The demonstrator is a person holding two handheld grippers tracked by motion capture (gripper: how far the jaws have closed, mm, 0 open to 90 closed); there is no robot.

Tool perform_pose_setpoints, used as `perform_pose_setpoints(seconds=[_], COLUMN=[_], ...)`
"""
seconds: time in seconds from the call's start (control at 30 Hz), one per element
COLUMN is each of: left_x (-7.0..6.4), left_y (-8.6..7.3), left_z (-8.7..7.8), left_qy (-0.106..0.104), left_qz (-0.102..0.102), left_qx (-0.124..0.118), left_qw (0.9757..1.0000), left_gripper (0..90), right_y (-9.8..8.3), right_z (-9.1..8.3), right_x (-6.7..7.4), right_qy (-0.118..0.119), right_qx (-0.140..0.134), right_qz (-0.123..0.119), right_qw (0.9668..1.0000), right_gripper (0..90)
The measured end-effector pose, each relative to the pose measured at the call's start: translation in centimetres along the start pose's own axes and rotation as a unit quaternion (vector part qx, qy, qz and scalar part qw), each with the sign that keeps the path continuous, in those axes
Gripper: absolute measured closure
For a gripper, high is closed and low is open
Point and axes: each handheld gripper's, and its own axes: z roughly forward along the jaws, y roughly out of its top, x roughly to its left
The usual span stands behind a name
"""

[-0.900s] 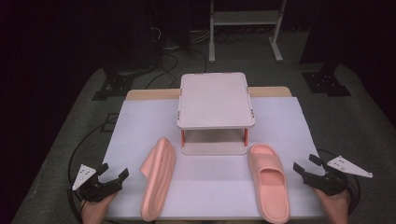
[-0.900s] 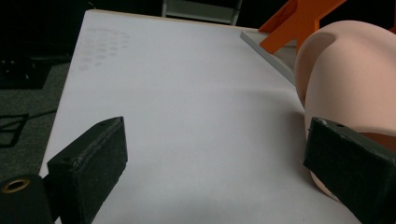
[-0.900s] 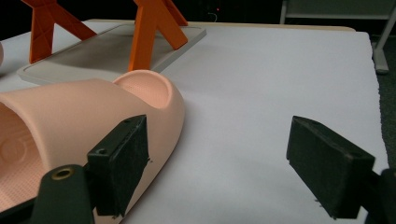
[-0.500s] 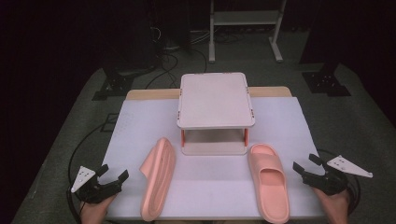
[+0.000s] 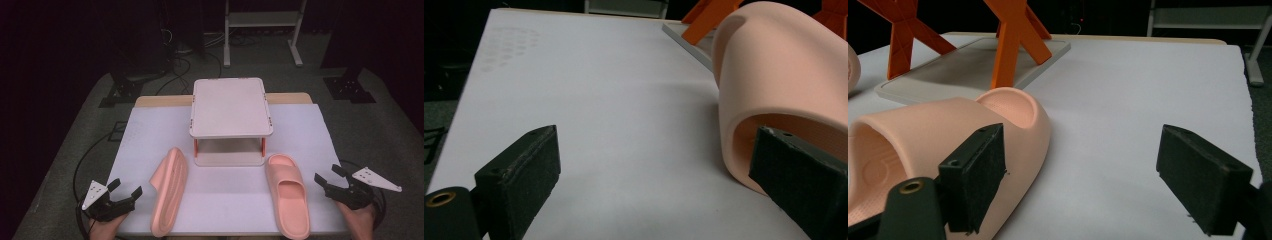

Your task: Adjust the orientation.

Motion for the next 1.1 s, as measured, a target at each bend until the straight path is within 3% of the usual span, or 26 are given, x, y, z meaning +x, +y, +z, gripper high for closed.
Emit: perform_pose_setpoints(seconds=[0.17, 0.53, 0.57, 0.97, 1.0, 1.1], left_x=[-0.5, -1.4, -1.5, -2.4, -2.5, -2.7], left_y=[0.1, 0.2, 0.3, 0.5, 0.6, 0.7], left_z=[0.3, 1.2, 1.4, 2.5, 2.7, 3.1], left_qy=[-0.005, -0.019, -0.036, -0.056, -0.061, -0.064], left_qz=[0.012, 0.020, 0.019, 0.028, 0.029, 0.032], left_qx=[0.010, 0.021, 0.025, 0.041, 0.038, 0.044], left_qw=[0.9999, 0.9994, 0.9988, 0.9972, 0.9969, 0.9965], left_gripper=[5.9, 7.2, 11.4, 17.1, 21.9, 23.4], right_y=[0.1, 0.1, 0.1, 0.1, 0.1, 0.1], right_z=[0.1, 0.3, 0.2, 0.3, 0.3, 0.3], right_x=[0.2, 0.5, 0.5, 0.7, 0.7, 0.7], right_qy=[0.003, 0.007, 0.008, 0.011, 0.011, 0.012], right_qx=[-0.001, -0.002, -0.002, -0.002, -0.002, -0.001], right_qz=[-0.001, -0.005, -0.004, -0.002, -0.003, -0.004], right_qw=[1.0000, 1.0000, 1.0000, 0.9999, 0.9999, 0.9999], right_gripper=[19.1, 19.1, 19.1, 18.5, 18.5, 18.5])
